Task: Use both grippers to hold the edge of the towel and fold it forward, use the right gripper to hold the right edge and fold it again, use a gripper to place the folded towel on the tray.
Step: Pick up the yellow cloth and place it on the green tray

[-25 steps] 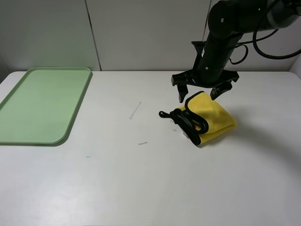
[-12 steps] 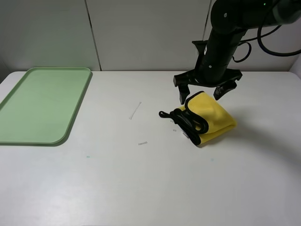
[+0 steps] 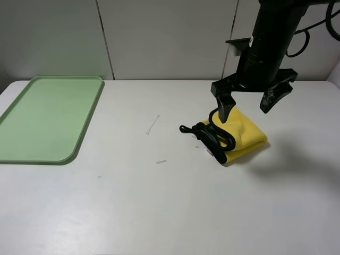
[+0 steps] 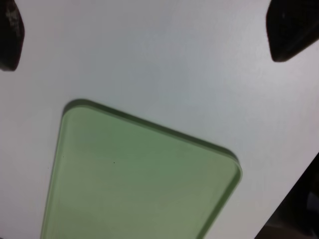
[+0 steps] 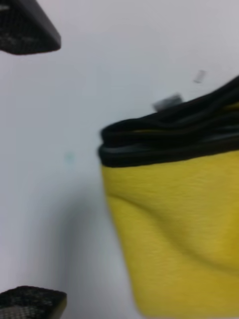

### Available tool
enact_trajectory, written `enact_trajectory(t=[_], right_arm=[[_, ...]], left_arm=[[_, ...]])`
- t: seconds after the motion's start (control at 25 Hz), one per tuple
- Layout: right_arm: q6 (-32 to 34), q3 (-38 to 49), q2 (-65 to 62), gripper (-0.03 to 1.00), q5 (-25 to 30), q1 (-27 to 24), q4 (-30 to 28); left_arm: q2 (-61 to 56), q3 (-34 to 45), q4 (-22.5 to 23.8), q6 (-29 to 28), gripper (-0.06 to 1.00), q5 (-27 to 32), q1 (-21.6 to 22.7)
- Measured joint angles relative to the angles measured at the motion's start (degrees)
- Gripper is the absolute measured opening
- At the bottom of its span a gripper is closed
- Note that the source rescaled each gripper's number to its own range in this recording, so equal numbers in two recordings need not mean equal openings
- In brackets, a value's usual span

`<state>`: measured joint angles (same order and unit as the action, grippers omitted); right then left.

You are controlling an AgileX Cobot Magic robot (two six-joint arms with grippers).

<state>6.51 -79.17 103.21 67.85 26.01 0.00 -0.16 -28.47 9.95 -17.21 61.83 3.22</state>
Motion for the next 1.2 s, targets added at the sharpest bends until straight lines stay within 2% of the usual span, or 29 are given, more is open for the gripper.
enact_trajectory(t=[0.32,0.84,1.2], right_arm=[[-2.0,3.1,-5.2,1.00,1.4,0.0,1.6],[-2.1,23.0,-20.7,1.00,-0.4,0.0,1.7],[-2.2,32.4,-36.0,1.00,-0.7,0.0,2.0]], left_arm=[[0.0,0.0,0.0,0.0,0.97,0.1,0.0],[0.0,0.0,0.0,0.0,0.97,0.1,0.0],[0.0,0.0,0.0,0.0,0.97,0.1,0.0]])
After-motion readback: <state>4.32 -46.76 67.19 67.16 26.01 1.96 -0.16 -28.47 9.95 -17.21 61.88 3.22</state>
